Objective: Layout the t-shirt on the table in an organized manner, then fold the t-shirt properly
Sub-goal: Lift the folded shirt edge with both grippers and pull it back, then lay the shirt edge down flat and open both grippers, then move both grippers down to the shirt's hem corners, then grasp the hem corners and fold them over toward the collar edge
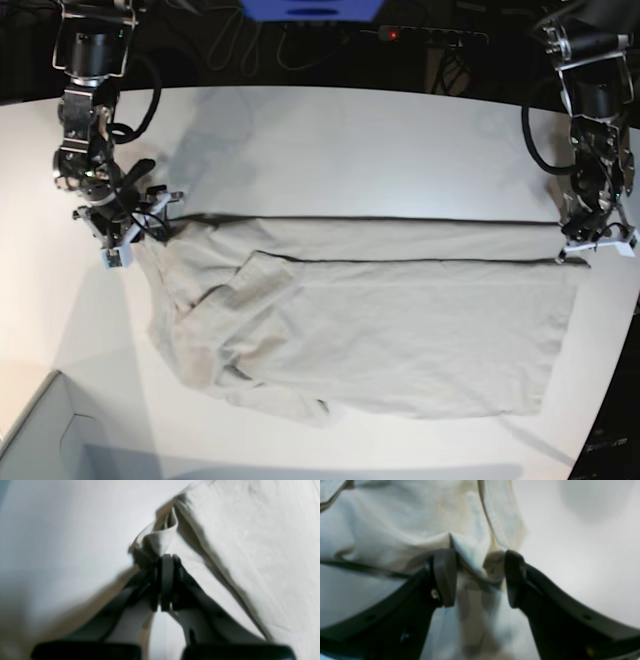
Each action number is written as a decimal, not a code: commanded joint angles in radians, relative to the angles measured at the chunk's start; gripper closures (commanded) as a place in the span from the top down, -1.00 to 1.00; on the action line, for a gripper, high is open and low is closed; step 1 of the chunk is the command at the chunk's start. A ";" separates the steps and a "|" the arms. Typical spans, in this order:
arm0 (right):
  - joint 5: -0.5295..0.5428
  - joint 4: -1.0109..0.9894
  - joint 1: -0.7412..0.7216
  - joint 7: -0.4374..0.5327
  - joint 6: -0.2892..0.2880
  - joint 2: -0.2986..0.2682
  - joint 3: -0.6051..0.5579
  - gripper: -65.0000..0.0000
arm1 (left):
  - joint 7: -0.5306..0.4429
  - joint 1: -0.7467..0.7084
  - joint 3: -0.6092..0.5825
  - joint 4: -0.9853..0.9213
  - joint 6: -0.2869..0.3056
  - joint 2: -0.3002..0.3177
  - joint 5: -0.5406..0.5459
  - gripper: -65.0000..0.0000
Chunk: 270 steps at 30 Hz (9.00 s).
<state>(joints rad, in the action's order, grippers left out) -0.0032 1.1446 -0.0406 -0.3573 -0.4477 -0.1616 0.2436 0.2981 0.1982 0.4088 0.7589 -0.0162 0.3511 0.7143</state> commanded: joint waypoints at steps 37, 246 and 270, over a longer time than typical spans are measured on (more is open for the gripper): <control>0.009 0.374 0.005 -0.044 -0.121 -0.040 0.121 -1.00 | 0.260 0.020 0.138 0.434 0.002 -0.014 0.003 -1.00; 0.006 -0.332 -0.262 0.565 0.008 -0.019 0.190 -1.00 | -0.162 0.392 -0.379 -0.410 0.163 -0.016 -0.359 -1.00; 0.118 0.077 0.117 0.570 0.007 0.010 0.198 -1.00 | -0.162 -0.024 -0.152 0.244 0.163 0.021 -0.150 -1.00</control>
<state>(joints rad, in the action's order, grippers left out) 0.1036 1.2034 0.0845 0.1829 -0.4458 -0.1337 0.4358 0.1642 0.1593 0.2489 0.9829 0.1429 0.3553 0.5575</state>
